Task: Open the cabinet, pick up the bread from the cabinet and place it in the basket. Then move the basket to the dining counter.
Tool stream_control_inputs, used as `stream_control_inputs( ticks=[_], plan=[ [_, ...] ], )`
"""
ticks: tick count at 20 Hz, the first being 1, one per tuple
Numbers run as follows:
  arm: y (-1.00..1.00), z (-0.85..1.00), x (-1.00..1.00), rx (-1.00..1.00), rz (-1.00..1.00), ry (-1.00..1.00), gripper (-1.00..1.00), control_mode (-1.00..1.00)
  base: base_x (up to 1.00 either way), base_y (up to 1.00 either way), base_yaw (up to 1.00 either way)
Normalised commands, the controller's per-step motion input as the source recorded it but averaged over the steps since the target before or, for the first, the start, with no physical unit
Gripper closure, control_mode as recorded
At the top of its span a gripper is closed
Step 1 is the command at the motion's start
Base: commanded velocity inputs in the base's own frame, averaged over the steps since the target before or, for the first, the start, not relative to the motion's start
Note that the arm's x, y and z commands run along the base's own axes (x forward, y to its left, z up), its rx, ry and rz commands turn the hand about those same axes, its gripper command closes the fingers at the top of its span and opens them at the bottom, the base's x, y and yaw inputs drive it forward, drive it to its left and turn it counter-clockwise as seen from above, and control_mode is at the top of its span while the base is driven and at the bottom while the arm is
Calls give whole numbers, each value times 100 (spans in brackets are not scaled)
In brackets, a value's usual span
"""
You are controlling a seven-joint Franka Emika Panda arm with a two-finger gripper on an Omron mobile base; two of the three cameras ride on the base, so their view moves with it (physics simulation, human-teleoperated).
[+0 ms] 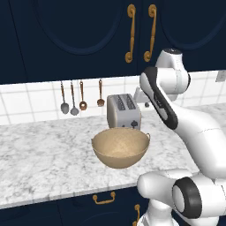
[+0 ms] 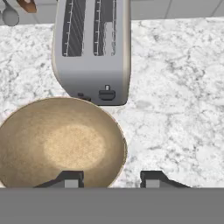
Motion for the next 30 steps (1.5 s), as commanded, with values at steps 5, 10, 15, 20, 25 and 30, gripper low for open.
stream_control_inputs(
  ticks=[5, 10, 15, 20, 25, 30],
  plan=[
    [2, 16, -40, 0, 0, -31, -100, -100, 0, 0, 0],
    [45, 72, -6, 0, 0, -57, -100, -100, 0, 0, 0],
    [23, 87, -5, 4, 0, -54, -100, -100, 0, 0, 0],
    [26, 87, -20, 0, 0, -71, -100, -100, 0, 0, 0],
    [15, 61, -19, 2, 0, -69, -100, -100, 0, 0, 0],
    [10, -13, 0, 2, 0, -36, -100, -100, 0, 0, 0]
  ],
)
